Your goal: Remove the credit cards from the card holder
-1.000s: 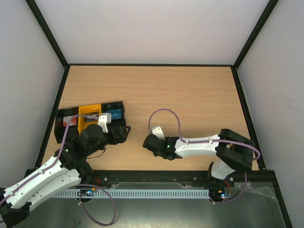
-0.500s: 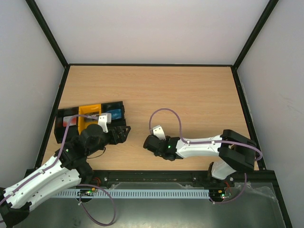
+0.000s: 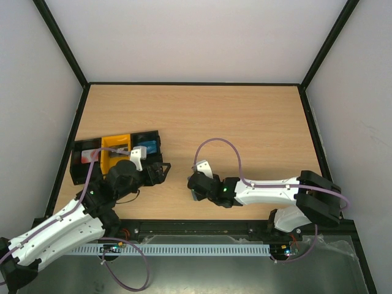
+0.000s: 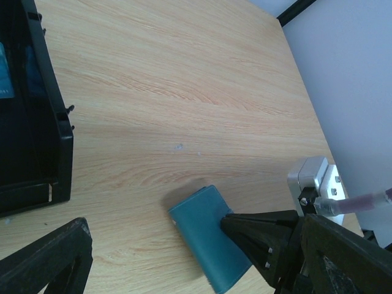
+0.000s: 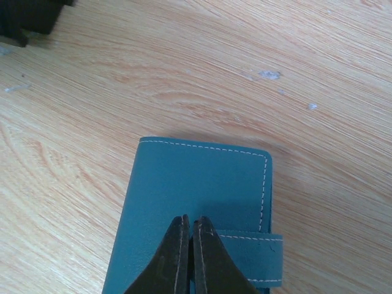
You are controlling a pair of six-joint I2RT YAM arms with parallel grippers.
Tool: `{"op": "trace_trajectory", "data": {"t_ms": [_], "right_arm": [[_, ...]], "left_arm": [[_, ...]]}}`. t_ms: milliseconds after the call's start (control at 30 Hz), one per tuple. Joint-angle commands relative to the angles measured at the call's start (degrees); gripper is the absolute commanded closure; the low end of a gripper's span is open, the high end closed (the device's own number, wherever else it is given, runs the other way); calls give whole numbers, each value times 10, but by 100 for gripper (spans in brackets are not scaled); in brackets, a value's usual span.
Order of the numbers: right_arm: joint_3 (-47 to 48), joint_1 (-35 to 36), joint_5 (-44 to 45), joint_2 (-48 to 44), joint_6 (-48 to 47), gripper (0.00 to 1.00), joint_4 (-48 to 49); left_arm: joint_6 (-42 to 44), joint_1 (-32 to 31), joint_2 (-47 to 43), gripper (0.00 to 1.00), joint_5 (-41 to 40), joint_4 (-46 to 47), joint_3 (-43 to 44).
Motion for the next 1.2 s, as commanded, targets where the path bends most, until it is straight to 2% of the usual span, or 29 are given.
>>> {"op": "trace_trajectory", "data": {"t_ms": [0, 133, 300, 400, 567, 833, 900, 1000, 1033, 1067, 1100, 1167], "right_arm": [[16, 3, -6, -28, -4, 98, 35], [30, 3, -6, -52, 1, 98, 43], [51, 3, -25, -75, 8, 98, 58], [66, 3, -30, -85, 14, 98, 58], [92, 3, -60, -95, 30, 98, 67], [88, 10, -110, -110, 68, 98, 111], [87, 10, -114, -107, 71, 98, 115], [75, 10, -126, -111, 81, 98, 132], [68, 11, -131, -114, 86, 98, 140], [66, 10, -135, -115, 87, 98, 143], [65, 10, -135, -116, 88, 98, 143], [61, 10, -129, -120, 84, 98, 137]], "left_arm": [[-56, -2, 5, 8, 30, 66, -44], [-152, -1, -9, 10, 40, 99, -79], [-250, -1, -49, 8, 63, 202, -138], [-281, -2, -65, 4, 68, 243, -163], [-322, -2, -65, 4, 74, 315, -201], [-339, -7, -53, 11, 58, 380, -206], [-348, -13, -50, 18, 55, 408, -216], [-358, -29, -44, 35, 41, 438, -222], [-354, -38, -42, 44, 31, 431, -216], [-350, -49, -42, 58, 15, 416, -208], [-346, -61, -42, 65, -2, 397, -199], [-332, -77, -43, 85, -29, 381, -190]]}}
